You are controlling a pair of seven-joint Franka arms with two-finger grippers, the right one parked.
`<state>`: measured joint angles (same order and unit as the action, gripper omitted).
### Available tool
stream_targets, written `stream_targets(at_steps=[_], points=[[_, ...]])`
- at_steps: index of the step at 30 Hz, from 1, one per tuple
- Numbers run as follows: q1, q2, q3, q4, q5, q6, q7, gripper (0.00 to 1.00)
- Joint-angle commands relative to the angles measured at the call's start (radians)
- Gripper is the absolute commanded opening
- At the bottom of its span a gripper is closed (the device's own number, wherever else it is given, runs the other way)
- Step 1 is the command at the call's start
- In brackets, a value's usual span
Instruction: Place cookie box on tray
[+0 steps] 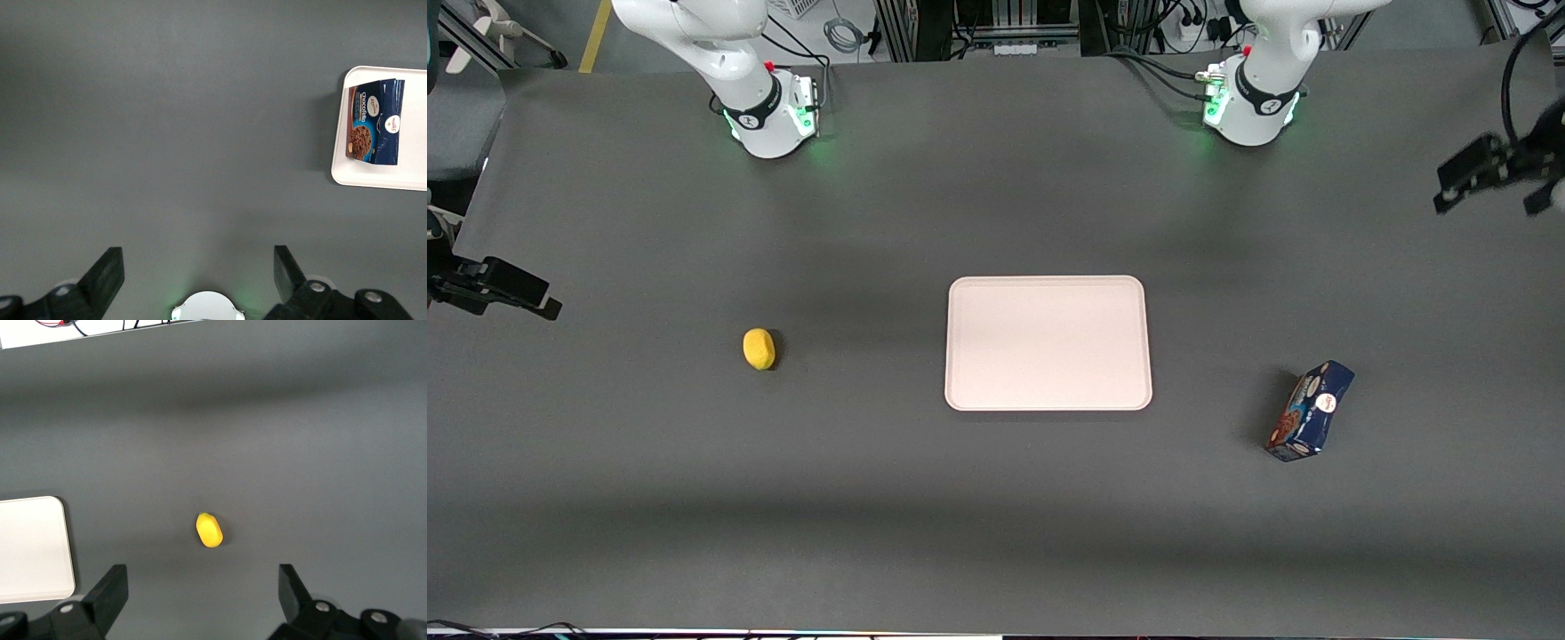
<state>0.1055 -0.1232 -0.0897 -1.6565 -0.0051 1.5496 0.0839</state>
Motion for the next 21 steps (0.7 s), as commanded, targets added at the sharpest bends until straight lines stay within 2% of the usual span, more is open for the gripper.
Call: stream_targets(at_steps=[1, 4, 11, 21], points=[[-0.006, 0.177, -0.018, 0.095, 0.039, -0.005, 0.129, 1.00], [-0.004, 0.250, -0.036, 0.095, 0.066, 0.049, 0.184, 1.00], [-0.006, 0.428, -0.038, 0.084, 0.073, 0.190, 0.258, 1.00], [-0.007, 0.580, -0.038, 0.027, 0.080, 0.418, 0.281, 1.00]])
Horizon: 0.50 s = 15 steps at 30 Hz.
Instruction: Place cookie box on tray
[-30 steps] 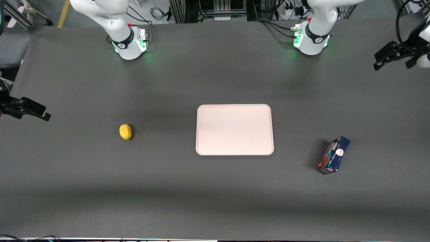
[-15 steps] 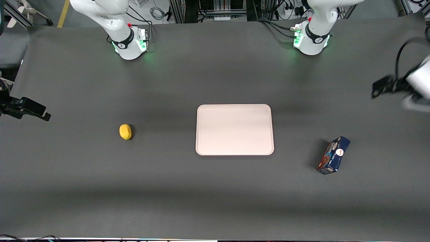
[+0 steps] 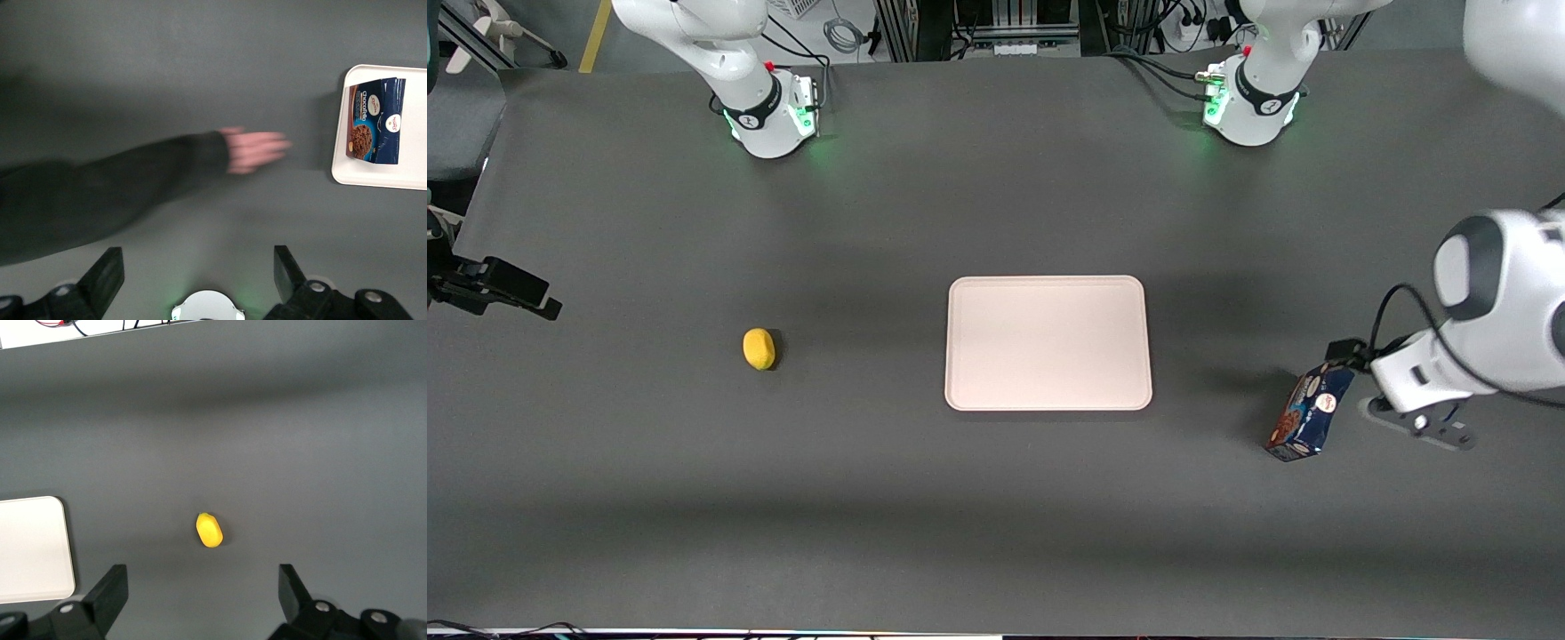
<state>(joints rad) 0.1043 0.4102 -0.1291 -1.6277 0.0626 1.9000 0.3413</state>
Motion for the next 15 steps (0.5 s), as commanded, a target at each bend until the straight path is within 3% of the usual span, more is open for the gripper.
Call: stream_targets(at_steps=[1, 15], points=[[-0.006, 0.059, 0.002, -0.003, 0.013, 0.086, 0.024, 1.00], [-0.008, 0.156, 0.002, -0.073, 0.026, 0.312, 0.021, 1.00]])
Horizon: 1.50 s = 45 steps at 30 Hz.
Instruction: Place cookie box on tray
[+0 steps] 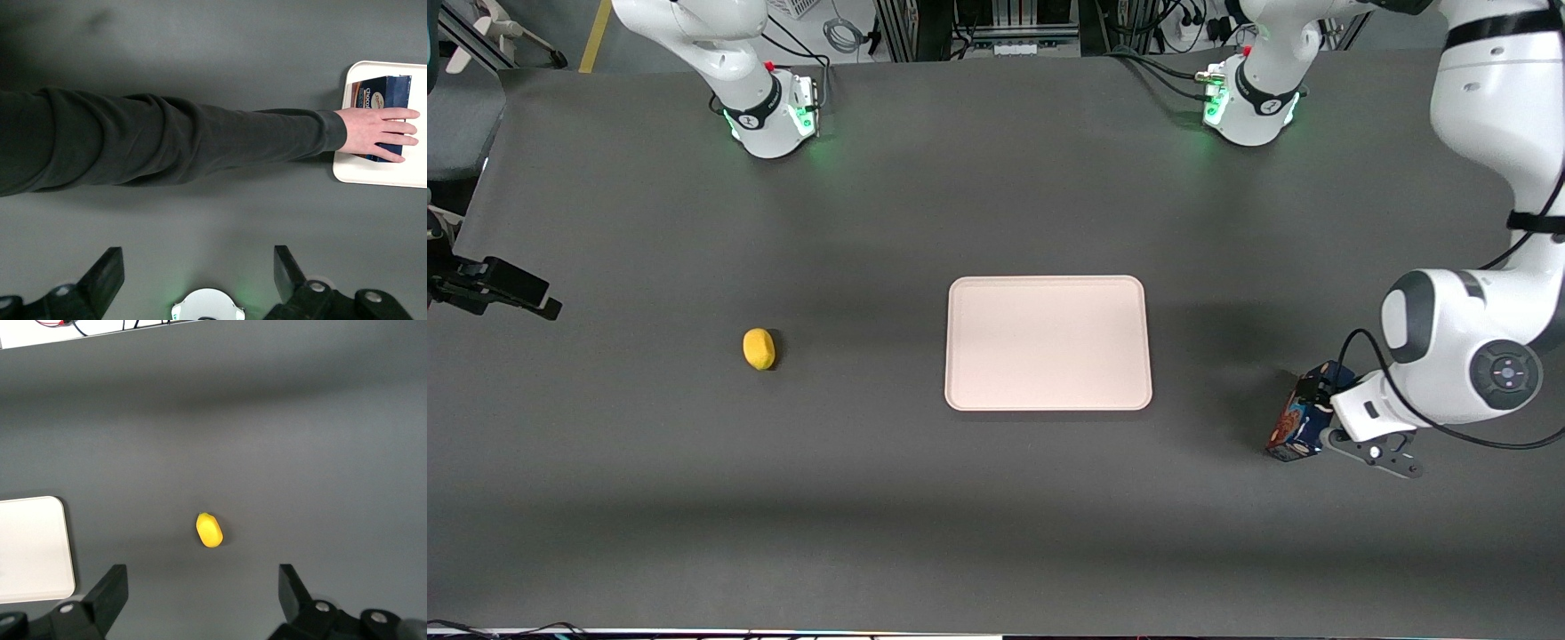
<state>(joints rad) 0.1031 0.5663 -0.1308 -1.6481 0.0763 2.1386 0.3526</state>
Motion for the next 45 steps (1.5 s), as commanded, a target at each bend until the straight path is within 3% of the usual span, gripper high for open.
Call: stream_targets(at_steps=[1, 4, 7, 9, 11, 20, 26, 32, 36, 45], points=[[-0.006, 0.000, 0.003, -0.061, 0.013, 0.084, 0.006, 0.97], [-0.006, 0.003, 0.003, -0.076, 0.011, 0.101, -0.007, 0.78], [-0.003, 0.003, 0.003, -0.076, 0.008, 0.084, -0.020, 0.29], [-0.003, 0.003, 0.003, -0.076, 0.008, 0.081, -0.023, 0.17], [-0.003, 0.003, 0.003, -0.076, 0.007, 0.080, -0.024, 0.11], [-0.003, -0.020, 0.003, -0.053, -0.003, 0.047, -0.032, 0.11], [-0.005, -0.069, -0.022, 0.062, -0.007, -0.159, -0.109, 0.11], [-0.005, -0.124, -0.091, 0.209, -0.009, -0.455, -0.277, 0.12], [-0.005, -0.164, -0.145, 0.251, -0.061, -0.594, -0.433, 0.12], [-0.011, -0.192, -0.320, 0.243, -0.136, -0.603, -0.768, 0.13]])
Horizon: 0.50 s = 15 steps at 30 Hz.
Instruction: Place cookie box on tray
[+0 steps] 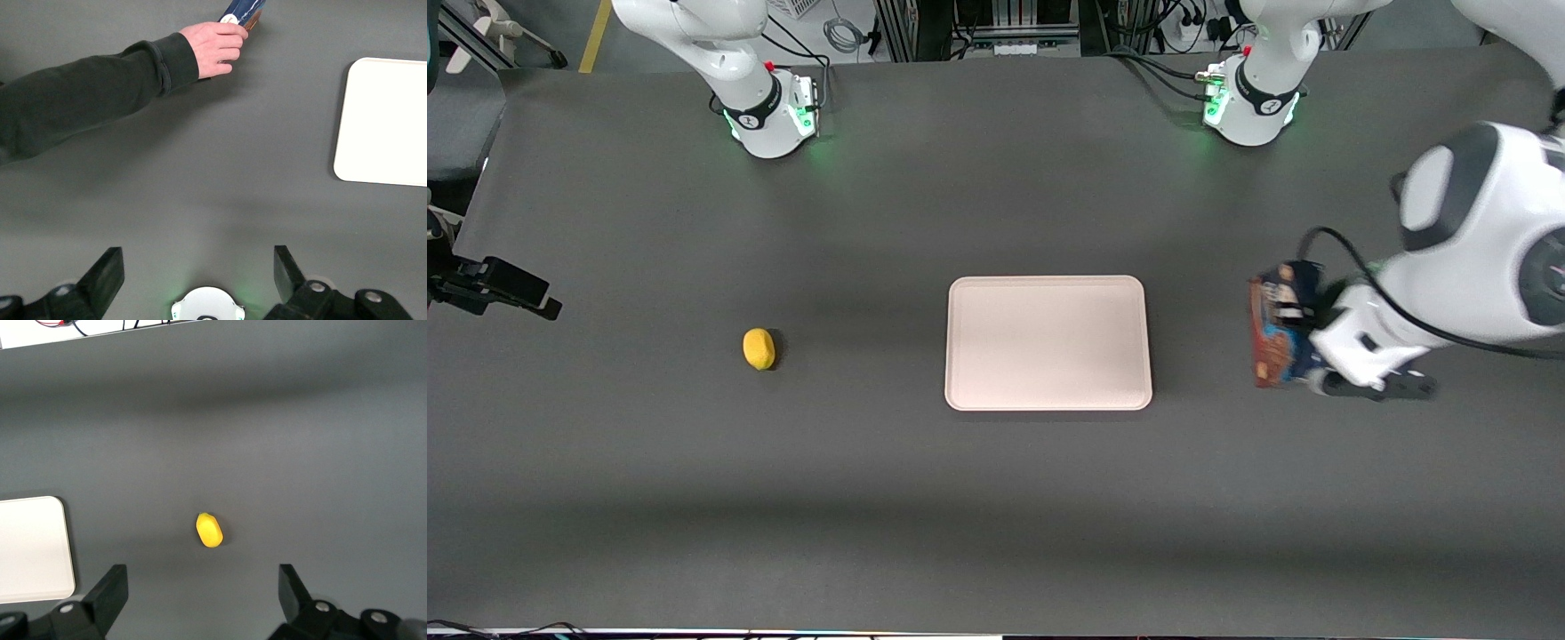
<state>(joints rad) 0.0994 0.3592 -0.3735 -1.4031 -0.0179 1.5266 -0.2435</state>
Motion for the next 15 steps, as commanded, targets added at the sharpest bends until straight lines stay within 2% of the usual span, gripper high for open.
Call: stream_targets(at_steps=[1, 7, 15], points=[[-0.010, 0.020, -0.094, -0.003, -0.048, 0.021, -0.198, 0.13], [-0.024, 0.029, -0.171, -0.094, -0.050, 0.182, -0.316, 0.13], [-0.044, 0.040, -0.174, -0.289, -0.036, 0.435, -0.319, 0.13]])
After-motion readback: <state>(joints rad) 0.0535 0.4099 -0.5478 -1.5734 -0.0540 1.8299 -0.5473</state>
